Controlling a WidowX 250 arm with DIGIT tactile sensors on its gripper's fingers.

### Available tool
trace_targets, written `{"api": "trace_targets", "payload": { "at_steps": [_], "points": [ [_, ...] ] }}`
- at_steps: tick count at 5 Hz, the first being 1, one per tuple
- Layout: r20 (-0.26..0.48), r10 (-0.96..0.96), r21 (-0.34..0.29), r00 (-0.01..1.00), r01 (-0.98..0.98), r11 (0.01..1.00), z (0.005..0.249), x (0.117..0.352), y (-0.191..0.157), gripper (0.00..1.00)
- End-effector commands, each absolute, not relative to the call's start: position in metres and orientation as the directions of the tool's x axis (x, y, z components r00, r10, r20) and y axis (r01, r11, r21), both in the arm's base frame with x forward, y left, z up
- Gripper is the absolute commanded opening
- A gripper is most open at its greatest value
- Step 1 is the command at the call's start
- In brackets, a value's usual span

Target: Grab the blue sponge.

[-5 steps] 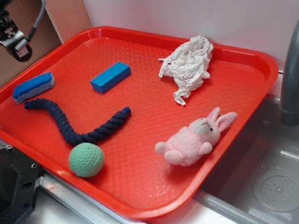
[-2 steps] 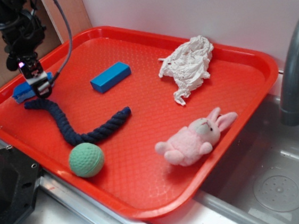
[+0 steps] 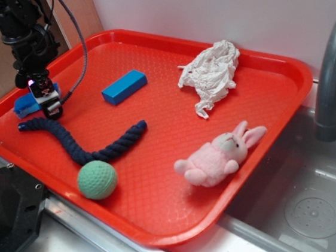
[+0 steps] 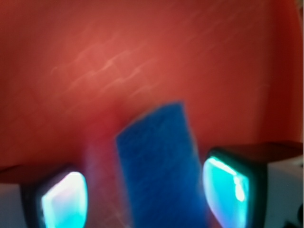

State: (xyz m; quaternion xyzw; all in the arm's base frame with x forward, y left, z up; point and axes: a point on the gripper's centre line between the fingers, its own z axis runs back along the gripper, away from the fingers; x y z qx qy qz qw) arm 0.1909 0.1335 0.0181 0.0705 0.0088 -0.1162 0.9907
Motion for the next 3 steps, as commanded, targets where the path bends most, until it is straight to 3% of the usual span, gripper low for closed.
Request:
{"api": "trace_targets", "payload": {
  "at_steps": [1, 2, 3],
  "points": [
    [-0.047, -0.21, 0.162, 0.977, 0.215, 0.963, 0.016, 0.196, 0.129, 0.0],
    [-0.011, -0.188, 0.124, 0.982, 0.188, 0.974, 0.05, 0.181, 0.116, 0.0],
    [0.022, -0.172, 0.095, 0.985, 0.169, 0.981, 0.1, 0.167, 0.094, 0.0]
  ]
}}
